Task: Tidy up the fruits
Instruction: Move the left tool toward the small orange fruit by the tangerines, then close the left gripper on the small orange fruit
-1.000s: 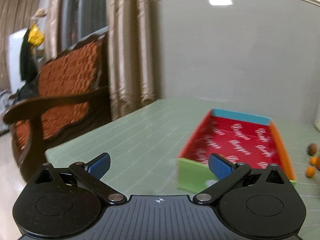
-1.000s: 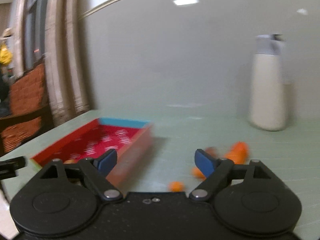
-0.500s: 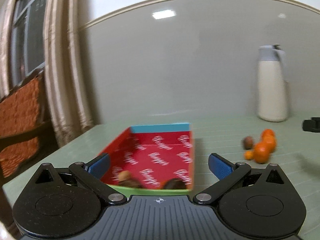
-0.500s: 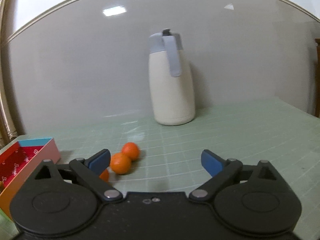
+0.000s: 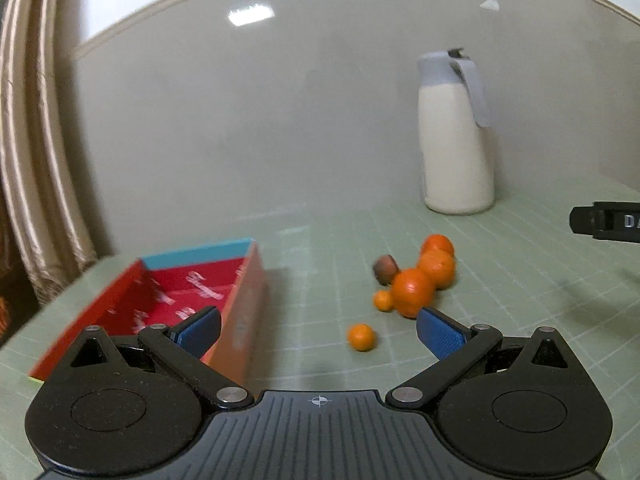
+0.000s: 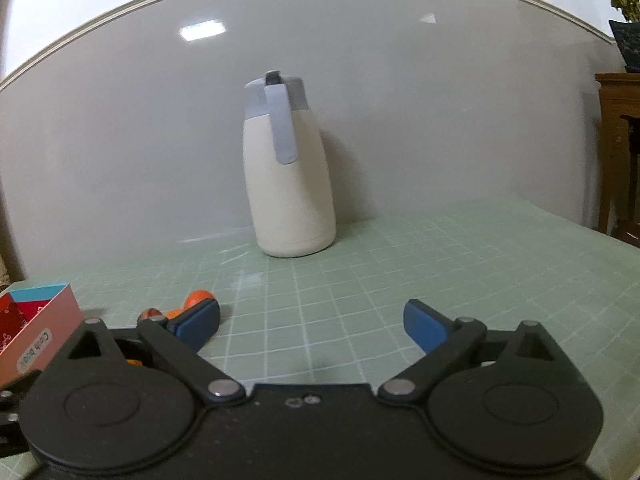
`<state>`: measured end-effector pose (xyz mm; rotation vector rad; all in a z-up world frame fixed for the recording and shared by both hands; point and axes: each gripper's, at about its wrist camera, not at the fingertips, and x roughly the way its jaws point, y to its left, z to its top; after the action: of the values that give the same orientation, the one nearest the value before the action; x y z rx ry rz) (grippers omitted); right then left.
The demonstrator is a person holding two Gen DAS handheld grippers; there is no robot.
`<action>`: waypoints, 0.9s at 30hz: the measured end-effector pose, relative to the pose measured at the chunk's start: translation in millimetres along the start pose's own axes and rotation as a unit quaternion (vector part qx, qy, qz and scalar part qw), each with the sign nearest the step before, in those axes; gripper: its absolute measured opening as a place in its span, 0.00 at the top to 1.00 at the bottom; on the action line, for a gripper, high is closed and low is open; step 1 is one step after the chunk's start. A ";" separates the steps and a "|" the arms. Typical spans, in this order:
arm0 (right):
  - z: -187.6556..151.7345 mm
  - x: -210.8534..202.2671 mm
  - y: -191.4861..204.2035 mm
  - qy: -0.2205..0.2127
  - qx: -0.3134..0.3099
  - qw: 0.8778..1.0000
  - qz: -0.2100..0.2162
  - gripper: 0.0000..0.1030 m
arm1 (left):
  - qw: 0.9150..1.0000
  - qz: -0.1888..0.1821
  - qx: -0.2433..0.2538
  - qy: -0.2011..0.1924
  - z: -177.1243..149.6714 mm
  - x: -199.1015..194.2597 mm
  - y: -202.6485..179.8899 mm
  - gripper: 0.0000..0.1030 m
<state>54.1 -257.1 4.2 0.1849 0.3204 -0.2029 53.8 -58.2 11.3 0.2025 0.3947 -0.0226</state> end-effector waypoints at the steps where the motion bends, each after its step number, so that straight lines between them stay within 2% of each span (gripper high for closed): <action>1: 0.2 0.1 -1.6 0.000 0.000 1.000 -0.002 0.04 | 1.000 -0.005 0.000 0.004 0.8 3.2 -1.5 0.00; 7: -1.1 -2.1 -13.0 0.000 0.005 1.000 -0.009 0.04 | 0.999 -0.034 -0.007 0.027 6.5 25.7 -9.6 0.03; 8: -1.1 -2.3 -14.6 -0.001 0.006 1.000 -0.010 0.04 | 0.999 -0.037 -0.010 0.031 7.4 30.2 -10.2 0.14; 13: -0.8 -2.3 -22.9 0.001 0.016 1.000 -0.018 0.04 | 0.995 -0.057 -0.031 0.069 7.8 53.3 -9.9 0.39; 15: -0.6 -1.9 -26.8 0.003 0.024 1.000 -0.017 0.04 | 0.994 -0.059 -0.037 0.079 5.5 59.1 -10.1 0.41; 17: 0.5 -0.4 -29.0 0.004 0.031 0.999 -0.015 0.04 | 0.994 -0.057 -0.034 0.089 3.6 64.6 -11.5 0.51; 22: 1.1 0.0 -30.0 0.003 0.038 0.999 -0.008 0.04 | 0.991 -0.059 -0.041 0.109 1.9 76.1 -11.9 0.52; 26: 0.0 -0.5 -28.8 0.003 0.030 1.000 -0.006 0.04 | 0.988 -0.071 -0.057 0.125 0.6 84.1 -9.9 0.75; 27: -0.3 -0.8 -28.8 0.002 0.029 1.000 -0.007 0.04 | 0.988 -0.072 -0.057 0.124 0.5 84.5 -10.4 0.77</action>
<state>46.8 -284.6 0.0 0.2405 0.3202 -0.2255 131.3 -67.0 -22.8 0.0623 0.6573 -0.1177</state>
